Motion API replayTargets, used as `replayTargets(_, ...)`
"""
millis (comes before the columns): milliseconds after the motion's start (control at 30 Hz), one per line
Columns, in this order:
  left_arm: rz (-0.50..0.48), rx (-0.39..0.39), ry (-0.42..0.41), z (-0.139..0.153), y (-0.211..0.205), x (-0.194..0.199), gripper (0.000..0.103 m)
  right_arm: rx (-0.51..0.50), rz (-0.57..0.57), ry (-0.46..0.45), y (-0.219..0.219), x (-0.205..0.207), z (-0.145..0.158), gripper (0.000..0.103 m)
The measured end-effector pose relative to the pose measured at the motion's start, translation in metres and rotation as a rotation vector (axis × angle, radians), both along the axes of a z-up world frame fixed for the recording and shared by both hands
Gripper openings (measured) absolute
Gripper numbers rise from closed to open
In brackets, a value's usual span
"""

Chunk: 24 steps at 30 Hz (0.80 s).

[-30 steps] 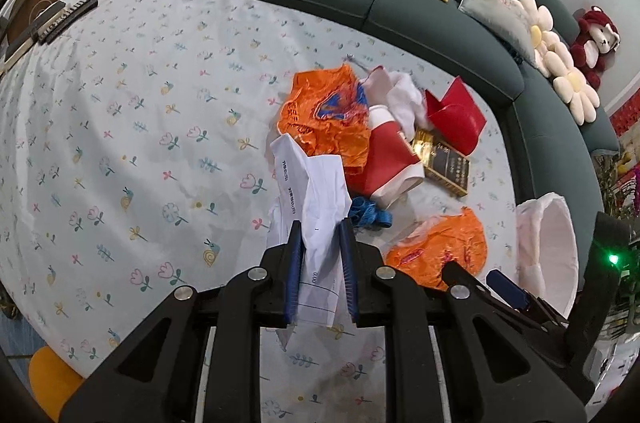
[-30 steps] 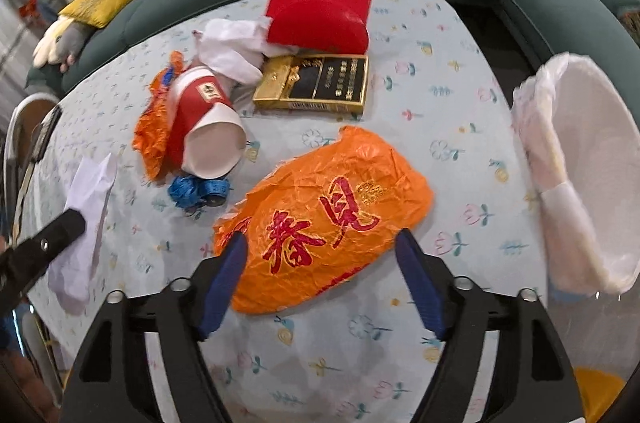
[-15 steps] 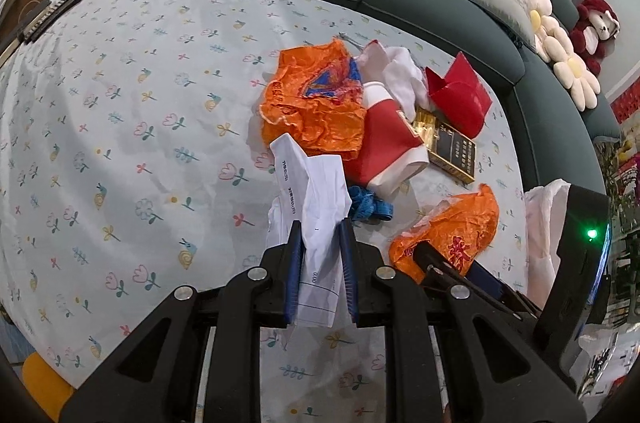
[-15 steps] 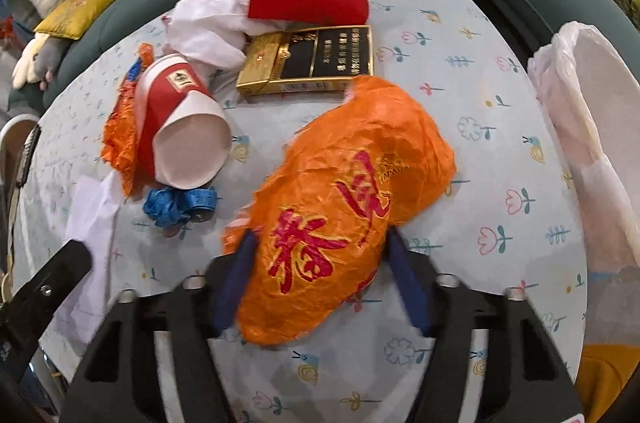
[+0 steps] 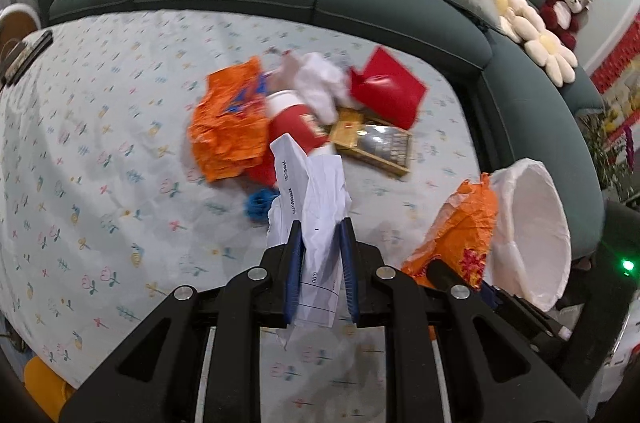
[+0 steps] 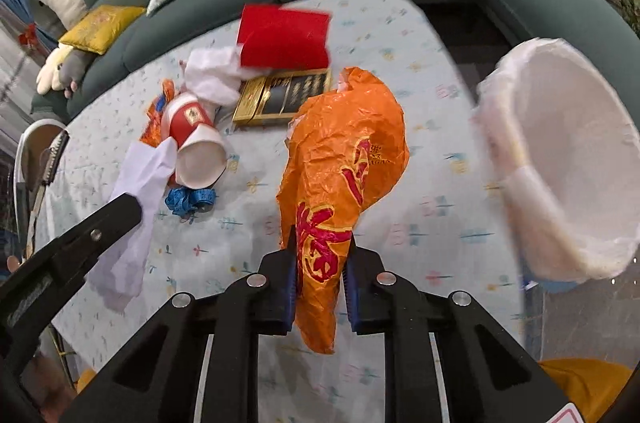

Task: Collect trash
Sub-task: 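Carry the white paper and orange bag over the wastebasket with both grippers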

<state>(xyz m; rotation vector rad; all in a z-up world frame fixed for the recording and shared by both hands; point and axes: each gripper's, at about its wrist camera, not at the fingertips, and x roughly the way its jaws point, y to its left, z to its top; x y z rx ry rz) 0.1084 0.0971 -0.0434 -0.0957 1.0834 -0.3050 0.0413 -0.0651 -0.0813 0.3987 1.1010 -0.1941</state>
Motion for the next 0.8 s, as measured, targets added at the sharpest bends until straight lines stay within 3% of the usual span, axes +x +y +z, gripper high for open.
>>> replayTargets(333, -0.118, 0.005, -0.065, 0.032, -0.071, -0.022, 0.018, -0.029, -0.087, -0.103, -0.069, -0.043, 0.048, 0.018)
replayTargets(800, -0.341, -0.006, -0.104, 0.046, -0.204, -0.049, 0.018, -0.084, -0.23, -0.123, -0.156, -0.084, 0.061, 0.019)
